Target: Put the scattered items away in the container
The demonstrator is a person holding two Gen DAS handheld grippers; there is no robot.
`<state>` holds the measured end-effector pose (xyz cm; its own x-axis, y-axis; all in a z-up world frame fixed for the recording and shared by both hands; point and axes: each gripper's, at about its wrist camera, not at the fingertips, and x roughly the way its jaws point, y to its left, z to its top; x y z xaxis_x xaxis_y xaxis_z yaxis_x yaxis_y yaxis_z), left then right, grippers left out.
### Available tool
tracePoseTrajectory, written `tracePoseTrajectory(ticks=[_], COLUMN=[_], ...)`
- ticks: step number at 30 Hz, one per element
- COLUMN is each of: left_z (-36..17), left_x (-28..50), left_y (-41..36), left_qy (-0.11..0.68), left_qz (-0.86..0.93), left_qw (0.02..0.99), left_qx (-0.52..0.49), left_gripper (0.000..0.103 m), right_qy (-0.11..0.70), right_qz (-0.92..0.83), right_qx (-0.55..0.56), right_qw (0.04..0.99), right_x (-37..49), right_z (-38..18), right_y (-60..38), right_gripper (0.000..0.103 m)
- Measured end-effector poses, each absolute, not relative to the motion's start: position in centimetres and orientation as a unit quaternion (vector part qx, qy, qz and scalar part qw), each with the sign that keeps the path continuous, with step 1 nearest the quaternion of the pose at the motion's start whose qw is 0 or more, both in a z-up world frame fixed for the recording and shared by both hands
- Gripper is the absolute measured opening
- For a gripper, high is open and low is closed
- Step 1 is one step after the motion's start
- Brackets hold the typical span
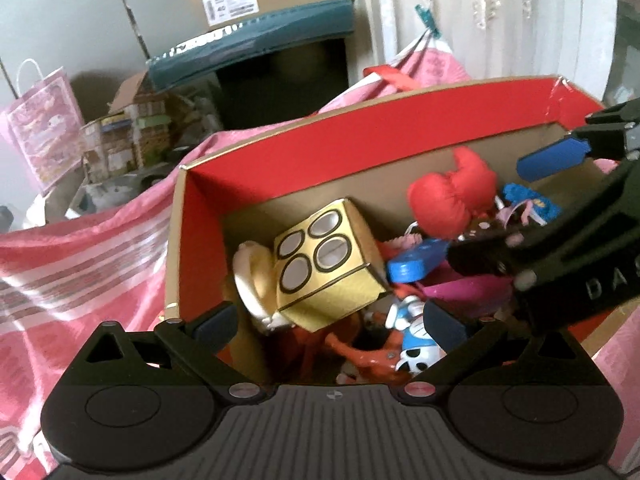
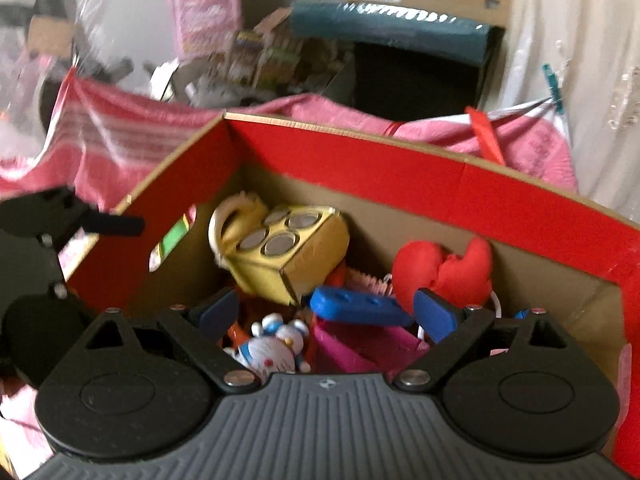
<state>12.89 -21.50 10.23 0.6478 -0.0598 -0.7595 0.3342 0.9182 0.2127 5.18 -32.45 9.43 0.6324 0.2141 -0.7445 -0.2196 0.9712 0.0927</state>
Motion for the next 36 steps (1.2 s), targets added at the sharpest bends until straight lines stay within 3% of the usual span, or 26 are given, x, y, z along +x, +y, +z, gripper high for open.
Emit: tracePoseTrajectory(ticks=[19, 36], left_z=[8.0, 7.3], left_x=[16.4, 16.9], left_y=[-20.8, -20.4], left_qy=[0.437, 0.455], left_qz=[-0.182, -0.193], left_qw=[0.852, 0.835], left_qx=[0.224, 0.243], left_gripper=[0.103, 0.099], right_qy=[0.499, 0.528], right_qz=[0.060, 0.080], right_qx=[-0.035, -0.028], right_qw=[0.864, 0.845], right_x=[7.9, 9.1], right_z=[4.8, 4.3], right_y=[-32.4, -32.4], right_gripper=[0.097, 0.097])
